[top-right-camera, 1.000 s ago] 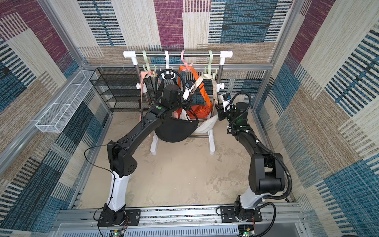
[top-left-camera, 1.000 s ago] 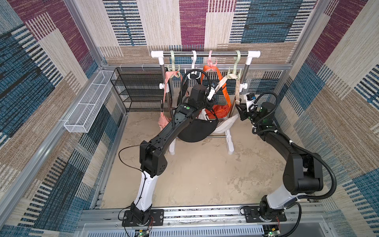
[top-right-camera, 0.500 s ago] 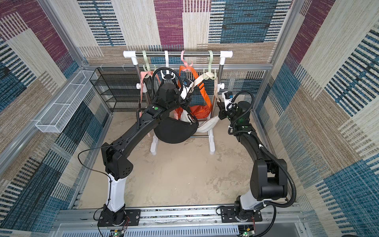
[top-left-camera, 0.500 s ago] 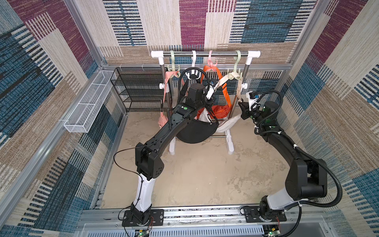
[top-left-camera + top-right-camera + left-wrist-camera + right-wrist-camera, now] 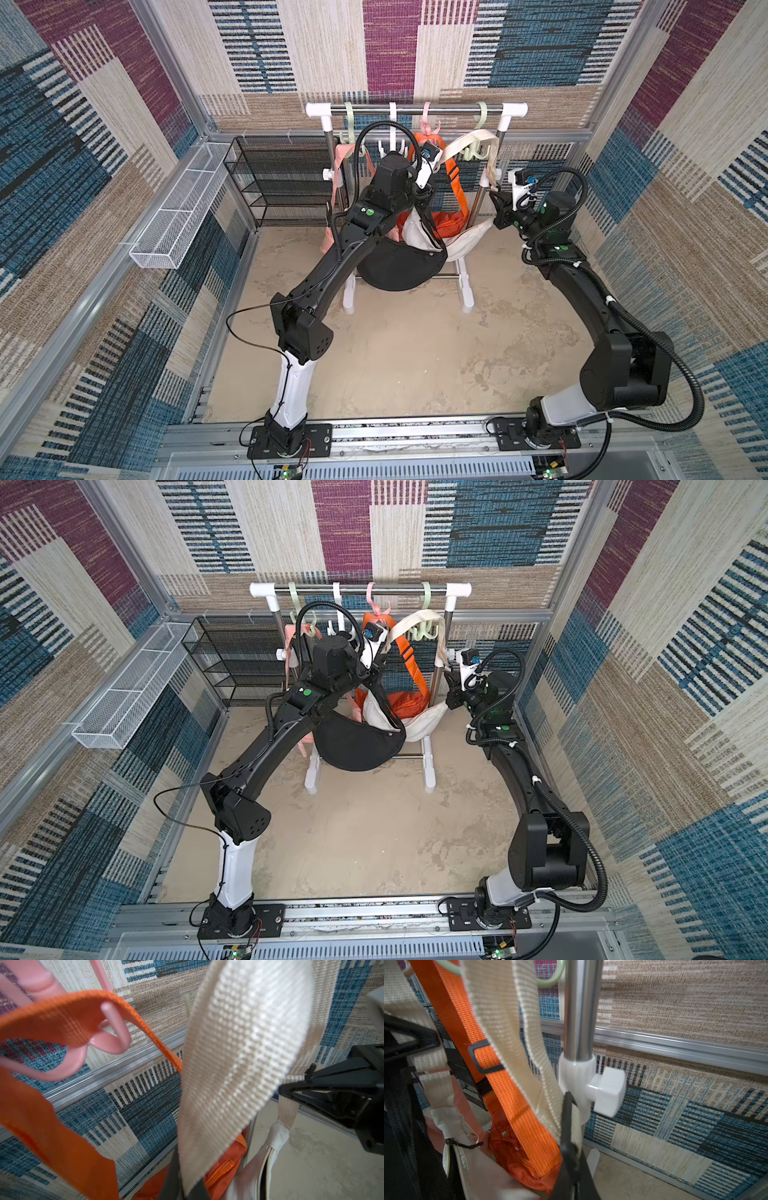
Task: Take the bag off the hook
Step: Pick up the bag from the hook.
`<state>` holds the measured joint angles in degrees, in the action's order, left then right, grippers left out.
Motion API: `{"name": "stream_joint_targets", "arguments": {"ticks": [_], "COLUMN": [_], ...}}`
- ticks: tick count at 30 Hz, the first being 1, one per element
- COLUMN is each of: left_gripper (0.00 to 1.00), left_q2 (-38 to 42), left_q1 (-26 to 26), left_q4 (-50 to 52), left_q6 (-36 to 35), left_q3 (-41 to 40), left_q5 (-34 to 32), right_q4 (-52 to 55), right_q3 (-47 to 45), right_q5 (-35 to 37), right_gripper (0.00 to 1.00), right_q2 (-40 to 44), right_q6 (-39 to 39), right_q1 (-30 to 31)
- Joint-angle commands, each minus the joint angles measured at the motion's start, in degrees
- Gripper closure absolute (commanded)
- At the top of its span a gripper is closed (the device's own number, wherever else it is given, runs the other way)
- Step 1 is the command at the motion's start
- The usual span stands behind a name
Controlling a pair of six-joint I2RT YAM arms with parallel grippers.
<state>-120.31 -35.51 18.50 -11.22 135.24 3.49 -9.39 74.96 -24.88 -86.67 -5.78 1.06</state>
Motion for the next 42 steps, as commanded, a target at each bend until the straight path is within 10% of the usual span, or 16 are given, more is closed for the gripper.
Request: {"name": "stream_joint_targets", "arguments": {"ticks": [1,42], "left_gripper": [1.00,1.00], "left_q2": [-0.3,2.8], "left_q1": [0.0,-3.6], "left_q4": [1.4,4.5], "left_q6": [1.8,8.5], "left_q3": [1.1,-2.5], "left_q5": [1.6,10.0], "right_q4": [0.9,14.8], "right_q3": [1.2,-6.7], "right_q5": [0.8,16.9], "right_gripper": [1.00,1.00], "right_q2": [0.5,14.8], "right_q6": [1.2,4.8], "right_q1": [0.0,-0.7]}}
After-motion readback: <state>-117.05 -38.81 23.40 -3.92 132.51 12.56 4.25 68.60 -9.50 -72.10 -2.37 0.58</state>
